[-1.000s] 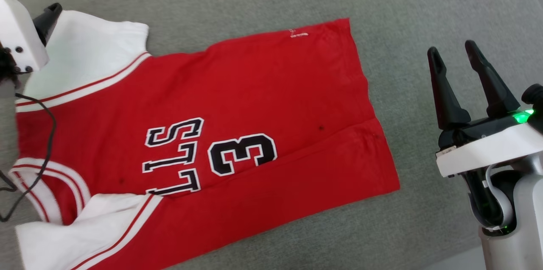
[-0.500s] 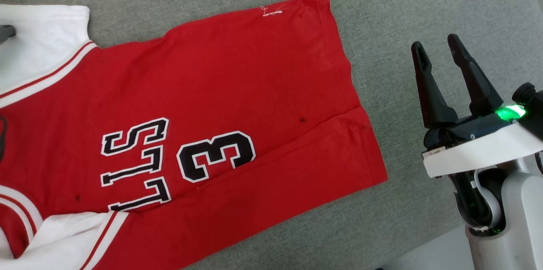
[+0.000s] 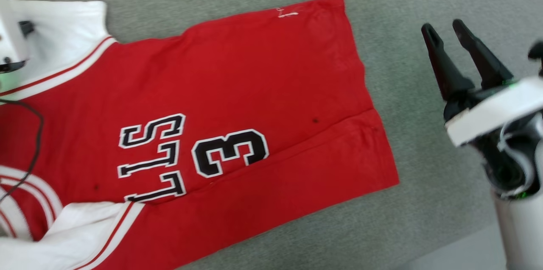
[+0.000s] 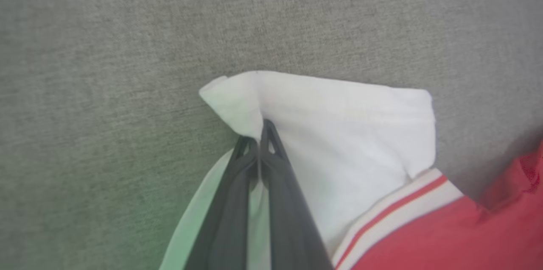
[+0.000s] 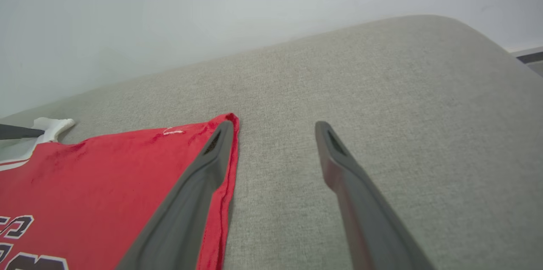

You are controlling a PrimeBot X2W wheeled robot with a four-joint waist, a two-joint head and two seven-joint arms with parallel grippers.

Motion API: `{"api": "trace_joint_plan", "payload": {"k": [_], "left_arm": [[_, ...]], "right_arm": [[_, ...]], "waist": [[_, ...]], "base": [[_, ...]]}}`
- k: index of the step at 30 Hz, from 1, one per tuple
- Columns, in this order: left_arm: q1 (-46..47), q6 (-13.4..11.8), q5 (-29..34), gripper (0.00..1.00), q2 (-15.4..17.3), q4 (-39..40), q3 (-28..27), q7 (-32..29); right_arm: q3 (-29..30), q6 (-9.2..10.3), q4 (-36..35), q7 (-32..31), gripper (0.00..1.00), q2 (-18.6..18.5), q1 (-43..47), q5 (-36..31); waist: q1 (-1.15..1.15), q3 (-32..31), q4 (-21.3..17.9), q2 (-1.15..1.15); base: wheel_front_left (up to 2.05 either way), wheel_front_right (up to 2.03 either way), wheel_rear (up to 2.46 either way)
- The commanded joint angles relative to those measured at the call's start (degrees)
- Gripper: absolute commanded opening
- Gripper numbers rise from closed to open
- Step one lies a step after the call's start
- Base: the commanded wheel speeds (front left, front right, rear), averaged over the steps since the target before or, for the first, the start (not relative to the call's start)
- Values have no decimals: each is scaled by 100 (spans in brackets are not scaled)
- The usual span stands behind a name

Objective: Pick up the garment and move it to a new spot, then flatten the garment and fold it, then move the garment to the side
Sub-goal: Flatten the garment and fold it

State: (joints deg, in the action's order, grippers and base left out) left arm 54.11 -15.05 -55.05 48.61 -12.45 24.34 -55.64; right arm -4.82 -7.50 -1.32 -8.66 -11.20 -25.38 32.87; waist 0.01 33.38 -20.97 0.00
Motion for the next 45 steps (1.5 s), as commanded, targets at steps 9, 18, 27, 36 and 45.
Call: {"api": "trace_joint_plan", "payload": {"k": [9,18,27,36,45], "left_arm": [[472,427,136,0,-541,354,161,526],[632,646,253,0,-904,496,396,754],[620,740,254,0,-1005,352,408,944],[270,827,97,0,-998,322,205,1391],[-1199,755,-208,0,-987,765,-166,2380]], "right_arm": [[24,2,1444,-2782,100,-509,-1561,575],[161,2,2586,-4081,100,-261,-2573,203],[64,3,3317,-4628,0,28,-2545,-147],[-23,3,2464,-4174,0,-412,-2605,-225],[20,3,1595,-3837,0,-757,-1526,-140]], "waist": [[-1,-33,943,0],[-1,235,1460,0],[-1,266,1538,0],[-1,-127,1607,0],[-1,-1003,1857,0]], "base": [[0,0,0],[0,0,0],[0,0,0],[0,0,0],[0,0,0]]}}
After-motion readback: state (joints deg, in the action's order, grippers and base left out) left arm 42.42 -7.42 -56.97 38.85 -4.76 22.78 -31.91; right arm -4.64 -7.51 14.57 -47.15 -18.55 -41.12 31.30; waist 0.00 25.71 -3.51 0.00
